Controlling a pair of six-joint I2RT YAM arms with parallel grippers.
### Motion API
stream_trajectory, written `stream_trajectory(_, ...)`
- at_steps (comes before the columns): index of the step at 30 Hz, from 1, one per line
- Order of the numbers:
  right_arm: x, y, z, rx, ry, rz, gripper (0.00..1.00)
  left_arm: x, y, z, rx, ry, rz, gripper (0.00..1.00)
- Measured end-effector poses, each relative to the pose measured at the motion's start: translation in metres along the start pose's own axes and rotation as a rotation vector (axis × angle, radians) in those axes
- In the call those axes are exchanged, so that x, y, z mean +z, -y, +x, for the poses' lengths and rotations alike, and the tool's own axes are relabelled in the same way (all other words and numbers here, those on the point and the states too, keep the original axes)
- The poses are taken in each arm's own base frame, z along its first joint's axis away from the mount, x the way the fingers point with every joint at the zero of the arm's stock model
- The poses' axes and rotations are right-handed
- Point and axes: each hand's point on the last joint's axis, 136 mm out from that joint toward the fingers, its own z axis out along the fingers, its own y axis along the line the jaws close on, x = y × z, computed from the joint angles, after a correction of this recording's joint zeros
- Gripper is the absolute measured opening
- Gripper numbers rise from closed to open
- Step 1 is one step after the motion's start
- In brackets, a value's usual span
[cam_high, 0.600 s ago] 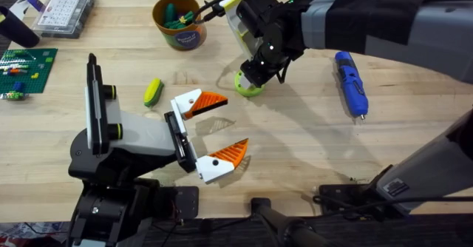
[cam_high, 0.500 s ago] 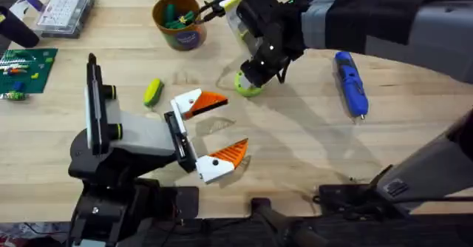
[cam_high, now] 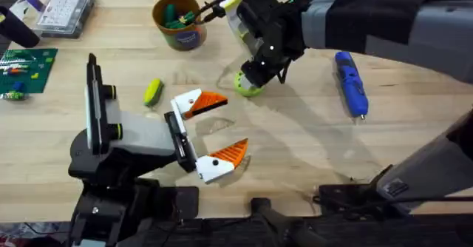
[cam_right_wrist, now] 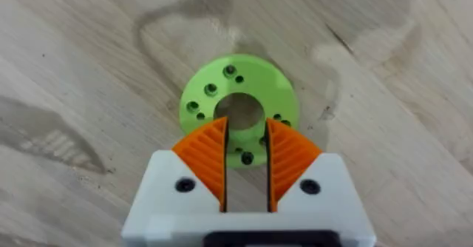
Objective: Pick up the gripper from the table and insert it into the empty holder that is missing its gripper. Then pick up a screw, insert it into the mounting hole, and use the screwdriver to tighten it. Finally, clean up the table by picking up the vegetable and placing it into the bucket.
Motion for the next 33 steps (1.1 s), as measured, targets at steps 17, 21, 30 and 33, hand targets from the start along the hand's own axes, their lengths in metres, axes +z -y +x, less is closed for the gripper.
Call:
stream_trajectory(17,-0.037,0.0,-0.002,0.001,-0.025,-0.003,0.278,0.0,0.0,0.0,0.0,0.0,0.0,0.988)
stream_trajectory(21,-0.038,-0.001,0.004,0.004,-0.05,-0.004,0.278,0.0,0.0,0.0,0.0,0.0,0.0,0.988)
stream_trajectory(30,-0.037,-0.001,0.004,0.005,-0.052,-0.004,0.278,0.0,0.0,0.0,0.0,0.0,0.0,0.988)
stream_trajectory(33,-0.033,-0.001,0.006,0.005,-0.065,-0.005,0.278,0.0,0.0,0.0,0.0,0.0,0.0,0.988)
